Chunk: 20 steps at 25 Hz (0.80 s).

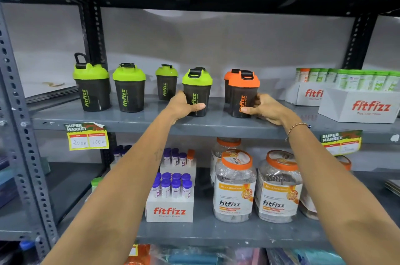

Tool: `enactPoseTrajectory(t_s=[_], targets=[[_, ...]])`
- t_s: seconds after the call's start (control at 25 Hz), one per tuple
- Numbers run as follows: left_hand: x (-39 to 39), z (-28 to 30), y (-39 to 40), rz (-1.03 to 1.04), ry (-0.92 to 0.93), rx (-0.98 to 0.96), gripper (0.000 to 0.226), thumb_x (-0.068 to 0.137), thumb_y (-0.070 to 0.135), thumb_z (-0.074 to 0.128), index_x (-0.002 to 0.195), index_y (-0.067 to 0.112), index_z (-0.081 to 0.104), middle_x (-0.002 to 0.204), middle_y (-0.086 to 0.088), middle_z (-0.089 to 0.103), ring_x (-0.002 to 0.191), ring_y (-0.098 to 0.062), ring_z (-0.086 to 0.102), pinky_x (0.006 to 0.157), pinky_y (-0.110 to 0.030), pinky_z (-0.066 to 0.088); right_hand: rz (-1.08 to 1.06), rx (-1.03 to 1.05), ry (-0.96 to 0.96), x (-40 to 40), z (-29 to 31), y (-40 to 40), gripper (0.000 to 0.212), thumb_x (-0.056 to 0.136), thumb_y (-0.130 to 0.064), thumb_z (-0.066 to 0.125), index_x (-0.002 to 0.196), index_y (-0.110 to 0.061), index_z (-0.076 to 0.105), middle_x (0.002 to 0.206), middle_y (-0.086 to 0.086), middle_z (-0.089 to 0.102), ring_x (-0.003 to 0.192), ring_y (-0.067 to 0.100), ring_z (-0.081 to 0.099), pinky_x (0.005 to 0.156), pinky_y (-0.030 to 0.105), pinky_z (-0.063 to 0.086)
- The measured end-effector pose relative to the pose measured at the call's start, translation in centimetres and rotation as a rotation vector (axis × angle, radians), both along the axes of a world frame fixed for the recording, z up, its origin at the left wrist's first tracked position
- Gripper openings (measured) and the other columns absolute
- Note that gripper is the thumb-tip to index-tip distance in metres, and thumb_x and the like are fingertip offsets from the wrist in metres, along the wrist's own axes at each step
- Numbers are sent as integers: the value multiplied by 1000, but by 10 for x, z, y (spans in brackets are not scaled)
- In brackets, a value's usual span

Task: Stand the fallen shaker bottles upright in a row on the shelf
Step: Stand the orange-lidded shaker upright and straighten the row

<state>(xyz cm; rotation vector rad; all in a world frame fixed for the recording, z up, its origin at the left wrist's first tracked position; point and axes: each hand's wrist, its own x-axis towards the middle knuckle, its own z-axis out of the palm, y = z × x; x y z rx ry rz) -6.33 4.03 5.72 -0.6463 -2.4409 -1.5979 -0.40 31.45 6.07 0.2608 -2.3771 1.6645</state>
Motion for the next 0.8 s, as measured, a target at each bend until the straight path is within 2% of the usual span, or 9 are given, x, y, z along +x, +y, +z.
enactPoseTrajectory(t_s=[0.12,0.24,0.4,0.6,0.8], targets=[[0,0,7,20,32,-33,65,77,30,79,128,7,48,128,-5,59,116,-20,53,94,-29,42,0,-1,-9,3,1,2,39,76,1,72,102,-25,58,102,-6,69,95,6,66,71,18,57],[1,-1,9,57,60,-52,66,76,32,79,126,7,46,127,-6,58,106,-16,51,86,-26,39,10,-1,-14,5,2,1,39,77,2,71,103,-24,58,103,-5,69,97,6,66,72,17,57],[1,-2,11,77,83,-65,67,74,35,80,125,6,46,124,-6,59,100,-13,49,83,-25,39,9,-3,-22,4,1,2,41,78,2,70,111,-19,56,106,-4,67,99,6,64,74,18,56],[2,-4,12,85,90,-72,67,75,34,79,125,6,46,126,-8,59,101,-13,49,84,-26,39,1,21,-23,4,0,3,50,79,-1,71,123,-14,51,109,-6,66,102,6,62,82,21,52],[4,-4,11,88,104,-101,64,74,28,80,124,6,46,127,-9,59,111,-21,53,86,-27,40,0,35,-24,4,-1,2,48,79,-4,71,121,-17,51,113,-3,65,102,5,62,83,21,52]])
